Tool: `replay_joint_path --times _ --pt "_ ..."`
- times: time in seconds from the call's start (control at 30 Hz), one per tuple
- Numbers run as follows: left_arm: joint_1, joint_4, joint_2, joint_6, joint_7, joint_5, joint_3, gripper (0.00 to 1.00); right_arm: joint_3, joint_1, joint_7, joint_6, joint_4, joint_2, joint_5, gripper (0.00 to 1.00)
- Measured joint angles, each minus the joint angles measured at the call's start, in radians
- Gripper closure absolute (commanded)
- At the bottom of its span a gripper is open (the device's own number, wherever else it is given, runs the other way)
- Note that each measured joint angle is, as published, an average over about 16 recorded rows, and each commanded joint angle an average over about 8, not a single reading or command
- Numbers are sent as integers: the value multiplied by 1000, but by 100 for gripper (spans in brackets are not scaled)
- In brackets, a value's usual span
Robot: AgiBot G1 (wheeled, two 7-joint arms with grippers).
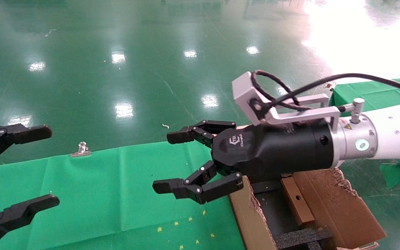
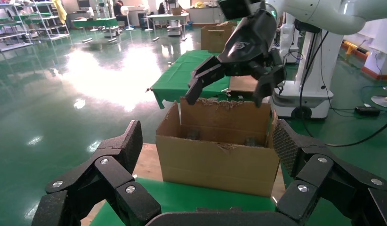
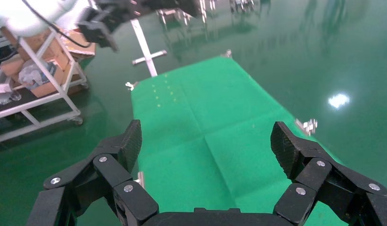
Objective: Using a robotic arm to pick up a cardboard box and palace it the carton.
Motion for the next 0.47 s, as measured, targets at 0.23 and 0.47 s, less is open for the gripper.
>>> replay_joint_path --times 0.23,0.47 --pt "0 0 0 0 0 0 0 0 166 -128 -155 -59 2 -17 34 0" --pt "0 0 0 0 0 0 0 0 250 -192 -232 -88 3 -26 51 0"
